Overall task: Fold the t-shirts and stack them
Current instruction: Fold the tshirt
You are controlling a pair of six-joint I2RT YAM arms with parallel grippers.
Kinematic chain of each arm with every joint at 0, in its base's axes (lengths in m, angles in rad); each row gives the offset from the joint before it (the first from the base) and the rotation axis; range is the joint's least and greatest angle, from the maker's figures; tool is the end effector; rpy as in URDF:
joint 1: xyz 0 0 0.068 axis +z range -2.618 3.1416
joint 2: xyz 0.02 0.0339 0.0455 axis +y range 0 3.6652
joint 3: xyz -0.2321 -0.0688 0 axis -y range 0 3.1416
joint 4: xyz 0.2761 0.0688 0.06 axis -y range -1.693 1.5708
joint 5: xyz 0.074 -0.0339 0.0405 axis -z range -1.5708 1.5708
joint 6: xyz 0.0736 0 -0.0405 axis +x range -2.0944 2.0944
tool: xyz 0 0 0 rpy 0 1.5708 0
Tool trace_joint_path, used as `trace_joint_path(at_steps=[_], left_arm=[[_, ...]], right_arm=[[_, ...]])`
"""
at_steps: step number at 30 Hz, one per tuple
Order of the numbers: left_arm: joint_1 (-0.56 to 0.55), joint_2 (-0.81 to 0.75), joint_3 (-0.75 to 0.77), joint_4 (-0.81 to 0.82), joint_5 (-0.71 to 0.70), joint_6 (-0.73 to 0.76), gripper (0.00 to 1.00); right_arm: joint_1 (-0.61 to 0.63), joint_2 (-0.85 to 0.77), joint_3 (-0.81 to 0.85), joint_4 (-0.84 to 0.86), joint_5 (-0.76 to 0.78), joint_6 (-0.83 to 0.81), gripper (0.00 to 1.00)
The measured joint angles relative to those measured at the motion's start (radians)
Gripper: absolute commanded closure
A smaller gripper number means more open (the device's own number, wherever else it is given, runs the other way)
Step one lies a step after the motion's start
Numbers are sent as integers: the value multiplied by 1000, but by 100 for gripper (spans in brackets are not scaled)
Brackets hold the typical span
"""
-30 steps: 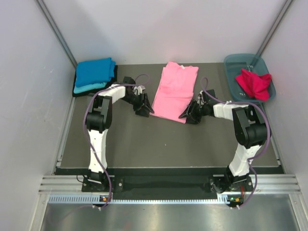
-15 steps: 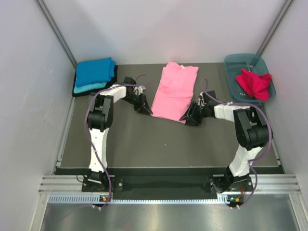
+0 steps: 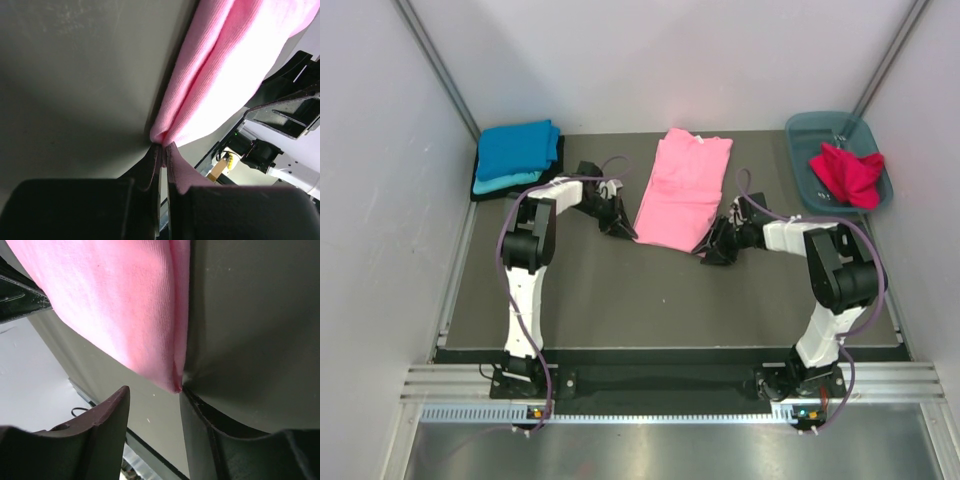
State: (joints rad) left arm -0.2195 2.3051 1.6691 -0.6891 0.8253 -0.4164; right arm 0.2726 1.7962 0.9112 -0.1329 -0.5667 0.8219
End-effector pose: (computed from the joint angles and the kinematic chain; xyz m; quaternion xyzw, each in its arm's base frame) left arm 0.4405 -0.1537 0.0499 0.0405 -0.9096 0.4132 0.0178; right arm 0.3405 0.1362 0.0482 0.1771 0.9097 0.3660 0.0838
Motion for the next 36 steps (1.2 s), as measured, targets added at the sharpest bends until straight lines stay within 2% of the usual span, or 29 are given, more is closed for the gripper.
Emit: trace_joint_path(at_steps=[5, 10, 18, 26, 30, 36], left_arm=[[0, 0, -10, 9, 9, -1, 100], [1, -3, -23, 18, 18, -1, 100], [1, -8, -31, 24, 19, -1, 100], [1, -8, -33, 25, 19, -1, 100], [1, -16, -43, 31, 15, -1, 100], [1, -31, -63, 36, 11, 0, 100]], right_arm=[[-1, 19, 10, 5, -8, 17, 58], [-11, 24, 15, 3, -11, 17, 54], [-37, 23, 13, 6, -20, 13, 54], [-53, 27, 12, 3, -14, 5, 65], [-55, 38, 12, 15, -15, 0, 76], [-57, 53, 12, 46, -16, 3, 82]])
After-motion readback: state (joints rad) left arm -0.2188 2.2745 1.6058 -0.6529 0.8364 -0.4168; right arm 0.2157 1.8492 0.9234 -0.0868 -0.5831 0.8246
